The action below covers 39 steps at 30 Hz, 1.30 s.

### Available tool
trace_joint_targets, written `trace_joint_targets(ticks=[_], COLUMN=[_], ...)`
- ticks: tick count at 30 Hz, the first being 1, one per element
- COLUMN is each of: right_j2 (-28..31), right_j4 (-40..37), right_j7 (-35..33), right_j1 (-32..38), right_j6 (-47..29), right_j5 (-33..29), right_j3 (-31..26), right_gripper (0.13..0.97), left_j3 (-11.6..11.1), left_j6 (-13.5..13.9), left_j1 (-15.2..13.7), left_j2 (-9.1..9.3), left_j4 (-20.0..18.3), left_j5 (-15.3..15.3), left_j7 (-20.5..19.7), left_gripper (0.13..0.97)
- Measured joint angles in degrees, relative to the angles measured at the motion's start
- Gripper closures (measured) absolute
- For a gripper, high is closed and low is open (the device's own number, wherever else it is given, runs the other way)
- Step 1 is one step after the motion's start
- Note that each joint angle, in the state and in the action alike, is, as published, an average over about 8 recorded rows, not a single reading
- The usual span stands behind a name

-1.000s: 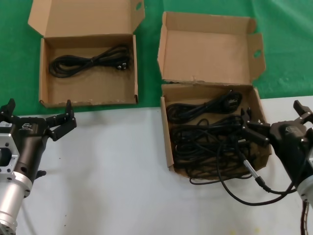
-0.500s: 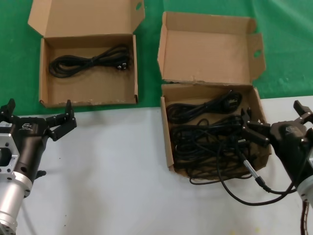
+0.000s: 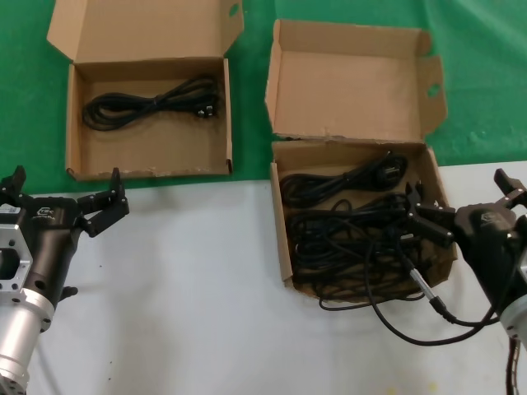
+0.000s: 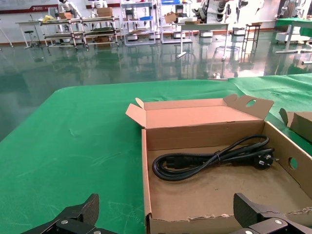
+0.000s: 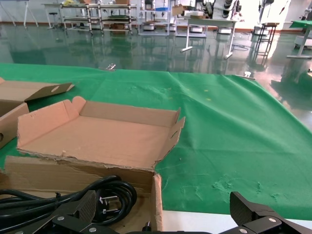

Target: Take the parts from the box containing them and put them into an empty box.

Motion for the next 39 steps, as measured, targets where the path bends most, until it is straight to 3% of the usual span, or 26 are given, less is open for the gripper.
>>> trace_joint_targets(ticks=[39], right_j2=[0.0], right_j4=[0.0], right_j7=[0.0], right_j1=[0.0], right_j6=[0.0], right_j5=[0.0], right_j3=[0.0], right_gripper=[0.129], left_j3=[0.0], left_j6=[0.0], left_j1=[0.0], left_j2=[0.0], left_j4=[0.0], left_j5=[0.0], left_j7=[0.0], left_gripper=[0.132])
